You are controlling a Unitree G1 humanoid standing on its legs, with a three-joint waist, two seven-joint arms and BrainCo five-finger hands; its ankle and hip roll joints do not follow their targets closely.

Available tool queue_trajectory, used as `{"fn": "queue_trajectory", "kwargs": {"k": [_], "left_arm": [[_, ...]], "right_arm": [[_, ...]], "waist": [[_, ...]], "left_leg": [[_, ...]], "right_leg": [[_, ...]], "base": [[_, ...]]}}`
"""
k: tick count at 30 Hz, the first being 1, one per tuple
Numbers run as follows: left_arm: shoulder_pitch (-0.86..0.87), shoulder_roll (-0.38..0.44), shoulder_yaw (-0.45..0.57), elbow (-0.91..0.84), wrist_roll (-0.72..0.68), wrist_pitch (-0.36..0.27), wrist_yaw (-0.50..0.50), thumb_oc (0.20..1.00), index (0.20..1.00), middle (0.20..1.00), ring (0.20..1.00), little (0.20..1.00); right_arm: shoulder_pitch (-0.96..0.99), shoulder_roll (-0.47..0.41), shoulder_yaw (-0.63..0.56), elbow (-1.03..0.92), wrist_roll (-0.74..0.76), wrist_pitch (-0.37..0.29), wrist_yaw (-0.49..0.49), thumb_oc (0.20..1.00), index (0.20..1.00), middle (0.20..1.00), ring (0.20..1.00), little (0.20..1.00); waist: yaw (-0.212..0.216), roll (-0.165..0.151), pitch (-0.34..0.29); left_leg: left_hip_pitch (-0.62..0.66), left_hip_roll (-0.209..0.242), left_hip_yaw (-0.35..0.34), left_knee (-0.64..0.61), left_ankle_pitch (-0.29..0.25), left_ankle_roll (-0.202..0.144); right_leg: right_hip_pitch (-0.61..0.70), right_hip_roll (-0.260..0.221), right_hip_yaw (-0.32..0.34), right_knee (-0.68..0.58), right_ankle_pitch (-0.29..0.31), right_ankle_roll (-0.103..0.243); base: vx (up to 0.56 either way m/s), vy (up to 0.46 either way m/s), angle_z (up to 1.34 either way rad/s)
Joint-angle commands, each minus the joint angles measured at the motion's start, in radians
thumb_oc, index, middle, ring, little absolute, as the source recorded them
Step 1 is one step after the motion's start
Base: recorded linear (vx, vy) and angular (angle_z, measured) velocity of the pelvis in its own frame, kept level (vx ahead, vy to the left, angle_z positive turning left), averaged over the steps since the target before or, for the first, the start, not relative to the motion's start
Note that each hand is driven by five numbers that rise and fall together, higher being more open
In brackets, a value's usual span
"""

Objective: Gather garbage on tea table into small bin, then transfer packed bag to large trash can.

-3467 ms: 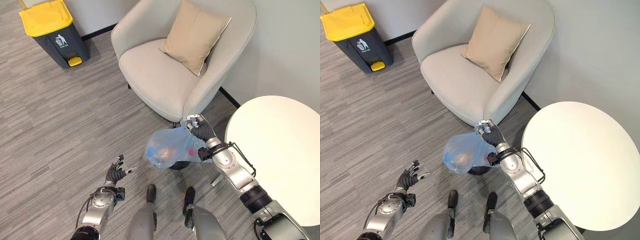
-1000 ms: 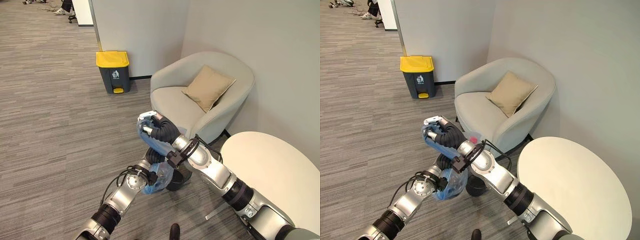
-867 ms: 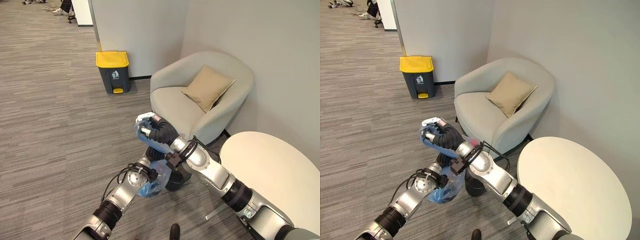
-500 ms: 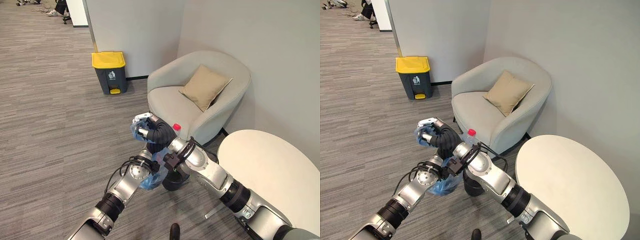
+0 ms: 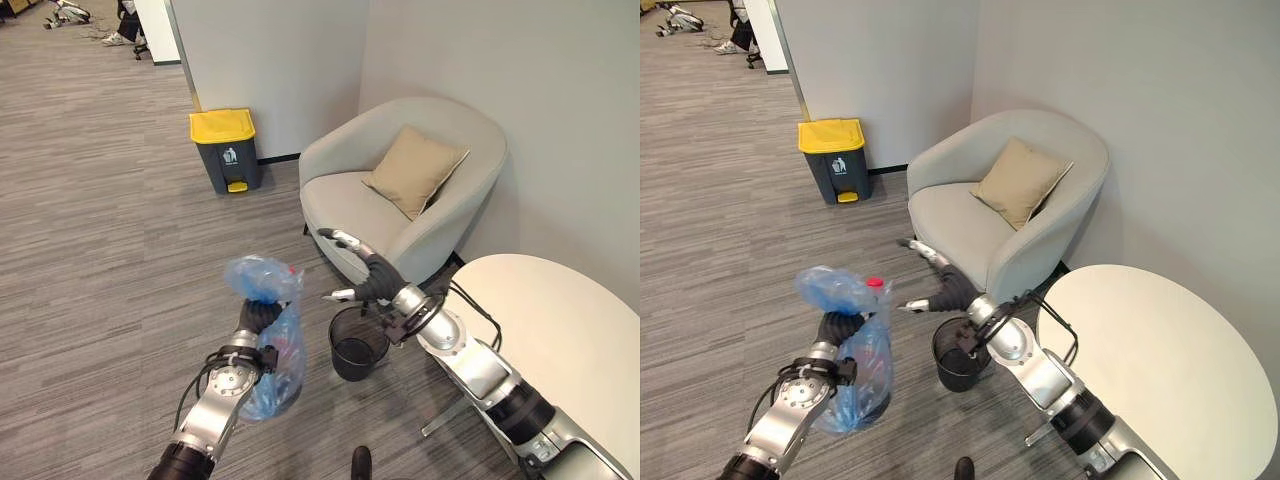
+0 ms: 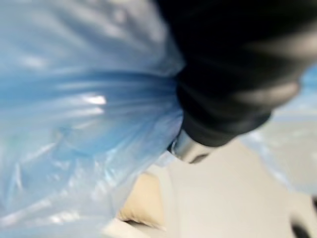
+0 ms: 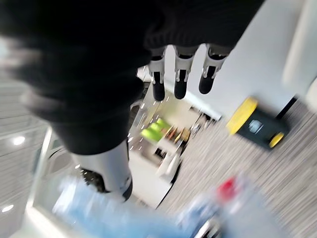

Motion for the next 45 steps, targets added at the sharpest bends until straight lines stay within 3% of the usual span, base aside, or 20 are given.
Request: {"fn": "queue_trajectory", "kwargs": {"k": [1,3,7,13,21,25,27,28,29,30,31,33,37,41,43,45], "left_arm": [[-0.074,0.025,0.023,0.008,-0.010,-0.082,-0.002,0.200,0.200,0.200,0.200,0.200],[-0.018,0.046,0.079,0.031,-0.003,-0.081,-0.035,0.200,0.200,0.200,0.200,0.200],[0.059,0.069,0.141,0.065,0.000,-0.077,-0.086,0.200,0.200,0.200,0.200,0.200],[0.185,0.072,0.261,0.174,-0.047,-0.067,-0.161,0.200,0.200,0.200,0.200,0.200],[0.235,0.051,0.306,0.279,-0.057,-0.054,-0.181,0.200,0.200,0.200,0.200,0.200],[0.192,0.049,0.297,0.324,-0.069,-0.058,-0.157,0.200,0.200,0.200,0.200,0.200],[0.166,0.047,0.285,0.319,-0.071,-0.063,-0.150,0.200,0.200,0.200,0.200,0.200],[0.155,0.046,0.278,0.310,-0.070,-0.064,-0.148,0.200,0.200,0.200,0.200,0.200],[0.139,0.045,0.266,0.301,-0.068,-0.067,-0.151,0.200,0.200,0.200,0.200,0.200],[0.132,0.046,0.260,0.302,-0.066,-0.067,-0.153,0.200,0.200,0.200,0.200,0.200],[0.126,0.045,0.254,0.306,-0.063,-0.067,-0.157,0.200,0.200,0.200,0.200,0.200],[0.112,0.052,0.243,0.311,-0.056,-0.068,-0.156,0.200,0.200,0.200,0.200,0.200],[0.111,0.061,0.241,0.303,-0.046,-0.066,-0.151,0.200,0.200,0.200,0.200,0.200],[0.099,0.085,0.240,0.285,-0.034,-0.066,-0.147,0.200,0.200,0.200,0.200,0.200],[0.084,0.091,0.233,0.289,-0.029,-0.065,-0.141,0.200,0.200,0.200,0.200,0.200],[0.075,0.087,0.222,0.286,-0.034,-0.065,-0.147,0.200,0.200,0.200,0.200,0.200]], "right_arm": [[0.003,0.015,-0.074,-0.077,-0.040,-0.055,-0.033,1.000,1.000,1.000,1.000,1.000],[0.118,-0.027,-0.158,-0.049,-0.041,-0.047,-0.026,1.000,1.000,1.000,1.000,1.000],[0.275,-0.029,-0.249,0.050,0.023,-0.031,0.007,1.000,1.000,1.000,1.000,1.000],[0.455,0.021,-0.397,0.260,0.167,-0.004,0.054,1.000,1.000,1.000,1.000,1.000],[0.497,0.032,-0.434,0.384,0.166,-0.001,0.054,1.000,1.000,1.000,1.000,1.000],[0.474,0.031,-0.436,0.415,0.168,-0.013,0.025,1.000,1.000,1.000,1.000,1.000],[0.461,0.031,-0.439,0.424,0.164,-0.016,0.006,1.000,1.000,1.000,1.000,1.000],[0.458,0.031,-0.442,0.428,0.163,-0.015,-0.005,1.000,1.000,1.000,1.000,1.000],[0.451,0.033,-0.444,0.440,0.163,-0.012,-0.014,1.000,1.000,1.000,1.000,1.000],[0.450,0.034,-0.445,0.443,0.158,-0.012,-0.020,1.000,1.000,1.000,1.000,1.000],[0.448,0.036,-0.444,0.446,0.154,-0.010,-0.022,1.000,1.000,1.000,1.000,1.000],[0.429,0.038,-0.430,0.453,0.149,-0.005,-0.026,1.000,1.000,1.000,1.000,1.000],[0.405,0.050,-0.414,0.454,0.136,-0.001,-0.030,1.000,1.000,1.000,1.000,1.000],[0.376,0.078,-0.395,0.449,0.132,0.001,-0.031,1.000,1.000,1.000,1.000,1.000],[0.375,0.088,-0.395,0.449,0.135,-0.001,-0.036,1.000,1.000,1.000,1.000,1.000],[0.376,0.086,-0.397,0.439,0.140,-0.002,-0.039,1.000,1.000,1.000,1.000,1.000]], "waist": [[-0.010,-0.009,-0.008],[-0.019,-0.003,-0.006],[-0.027,0.003,-0.006],[-0.034,0.009,0.006],[-0.026,0.006,0.028],[-0.013,-0.012,0.095],[-0.011,-0.017,0.113],[-0.014,-0.021,0.119],[-0.023,-0.020,0.118],[-0.026,-0.016,0.114],[-0.028,-0.018,0.117],[-0.023,-0.025,0.118],[-0.015,-0.032,0.122],[0.005,-0.033,0.147],[0.001,-0.031,0.159],[-0.016,-0.022,0.168]], "left_leg": [[-0.027,-0.026,-0.025,-0.005,-0.059,0.010],[-0.029,-0.027,-0.025,-0.006,-0.056,0.009],[-0.028,-0.028,-0.024,-0.007,-0.057,0.008],[-0.026,-0.026,-0.028,-0.001,-0.060,0.006],[-0.037,-0.020,-0.044,0.032,-0.068,0.001],[-0.156,-0.020,-0.048,0.172,-0.081,-0.021],[-0.207,-0.009,-0.012,0.226,-0.084,-0.031],[-0.226,0.008,0.036,0.248,-0.085,-0.031],[-0.235,0.044,0.129,0.271,-0.097,-0.022],[-0.218,0.058,0.155,0.271,-0.127,-0.025],[-0.219,0.064,0.183,0.269,-0.113,-0.015],[-0.225,0.060,0.178,0.281,-0.126,-0.005],[-0.227,0.044,0.166,0.279,-0.144,0.015],[-0.225,-0.002,0.129,0.282,-0.179,0.060],[-0.211,-0.020,0.100,0.269,-0.183,0.066],[-0.188,-0.047,0.057,0.241,-0.183,0.072]], "right_leg": [[0.095,-0.043,0.010,0.064,-0.224,0.097],[0.095,-0.045,0.004,0.064,-0.225,0.100],[0.094,-0.047,-0.003,0.065,-0.226,0.101],[0.096,-0.046,-0.010,0.071,-0.235,0.100],[0.097,-0.041,-0.014,0.080,-0.252,0.091],[0.068,-0.052,-0.048,0.088,-0.251,0.081],[0.053,-0.066,-0.080,0.089,-0.250,0.079],[0.050,-0.078,-0.105,0.084,-0.247,0.078],[0.041,-0.091,-0.145,0.079,-0.244,0.079],[0.053,-0.091,-0.157,0.076,-0.257,0.086],[0.047,-0.097,-0.176,0.081,-0.244,0.083],[0.051,-0.109,-0.191,0.096,-0.247,0.089],[0.041,-0.130,-0.186,0.129,-0.255,0.102],[-0.031,-0.187,-0.157,0.317,-0.268,0.131],[-0.070,-0.170,-0.111,0.392,-0.260,0.136],[-0.146,-0.117,-0.050,0.420,-0.248,0.125]], "base": [[0.00,0.000,0.00],[0.00,-0.010,0.04],[0.00,0.000,0.00],[0.00,0.000,0.00],[-0.01,-0.034,0.01],[-0.14,-0.043,0.22],[-0.15,-0.009,0.60],[-0.08,0.031,0.86],[0.04,0.041,0.81],[0.02,0.054,0.69],[0.10,0.085,0.88],[0.06,0.108,0.78],[0.05,0.166,0.08],[0.08,0.243,-0.06],[0.12,0.112,0.32],[0.20,0.104,0.74]]}}
